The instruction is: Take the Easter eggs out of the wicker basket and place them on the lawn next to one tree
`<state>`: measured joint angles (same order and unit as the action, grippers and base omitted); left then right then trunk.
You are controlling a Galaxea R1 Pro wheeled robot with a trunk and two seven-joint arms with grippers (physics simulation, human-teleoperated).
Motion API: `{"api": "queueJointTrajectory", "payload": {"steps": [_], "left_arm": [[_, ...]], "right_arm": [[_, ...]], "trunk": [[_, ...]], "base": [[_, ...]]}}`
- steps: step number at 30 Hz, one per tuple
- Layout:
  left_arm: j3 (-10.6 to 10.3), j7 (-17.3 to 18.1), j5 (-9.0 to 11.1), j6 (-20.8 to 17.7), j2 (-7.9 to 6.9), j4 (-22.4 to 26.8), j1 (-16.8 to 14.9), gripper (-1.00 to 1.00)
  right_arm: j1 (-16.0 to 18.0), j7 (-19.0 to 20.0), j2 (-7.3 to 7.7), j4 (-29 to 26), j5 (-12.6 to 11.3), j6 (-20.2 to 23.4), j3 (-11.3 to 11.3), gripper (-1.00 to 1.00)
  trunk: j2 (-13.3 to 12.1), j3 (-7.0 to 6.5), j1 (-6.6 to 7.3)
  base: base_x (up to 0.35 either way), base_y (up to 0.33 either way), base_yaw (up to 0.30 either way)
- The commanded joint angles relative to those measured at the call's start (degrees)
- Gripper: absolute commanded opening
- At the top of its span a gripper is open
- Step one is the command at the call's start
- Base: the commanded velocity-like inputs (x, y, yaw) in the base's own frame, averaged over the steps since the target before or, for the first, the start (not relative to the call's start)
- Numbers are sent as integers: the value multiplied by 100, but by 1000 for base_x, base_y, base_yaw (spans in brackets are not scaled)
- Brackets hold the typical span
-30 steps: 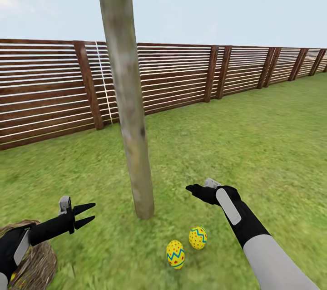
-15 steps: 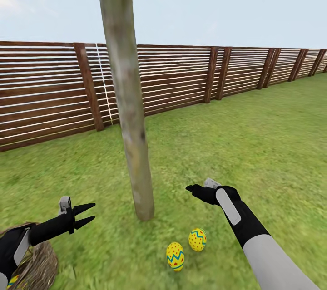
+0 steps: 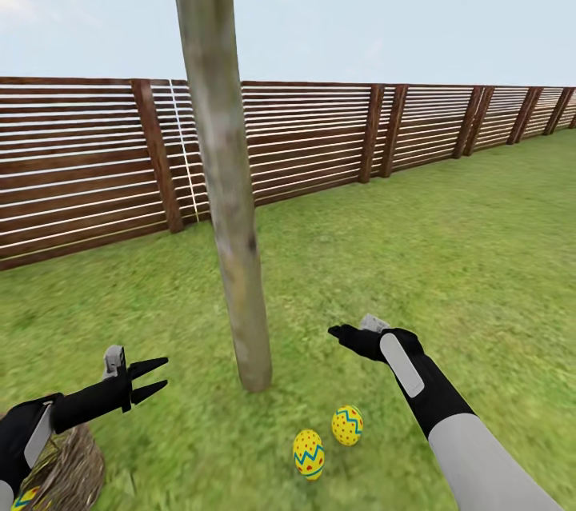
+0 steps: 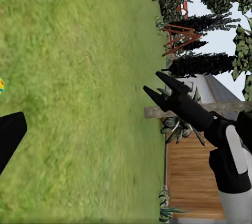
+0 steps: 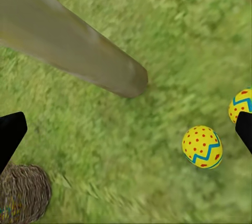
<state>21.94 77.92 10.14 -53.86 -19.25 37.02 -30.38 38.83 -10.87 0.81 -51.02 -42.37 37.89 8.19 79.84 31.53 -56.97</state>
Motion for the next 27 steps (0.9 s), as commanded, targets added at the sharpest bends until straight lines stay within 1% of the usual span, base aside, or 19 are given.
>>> {"api": "queueJointTrajectory", "payload": {"steps": [1,27], "left_arm": [[3,13,6,-55,0,3,-3,100],[5,16,6,-55,-6,-2,-3,100]], "right_arm": [[4,-55,7,-7,-60,-3,23,100],[2,-55,7,30,-73,-27,25,100]], "trunk": [[-38,-13,23],[-1081,-479,594]], "base": [[0,0,0],[0,0,0]]}}
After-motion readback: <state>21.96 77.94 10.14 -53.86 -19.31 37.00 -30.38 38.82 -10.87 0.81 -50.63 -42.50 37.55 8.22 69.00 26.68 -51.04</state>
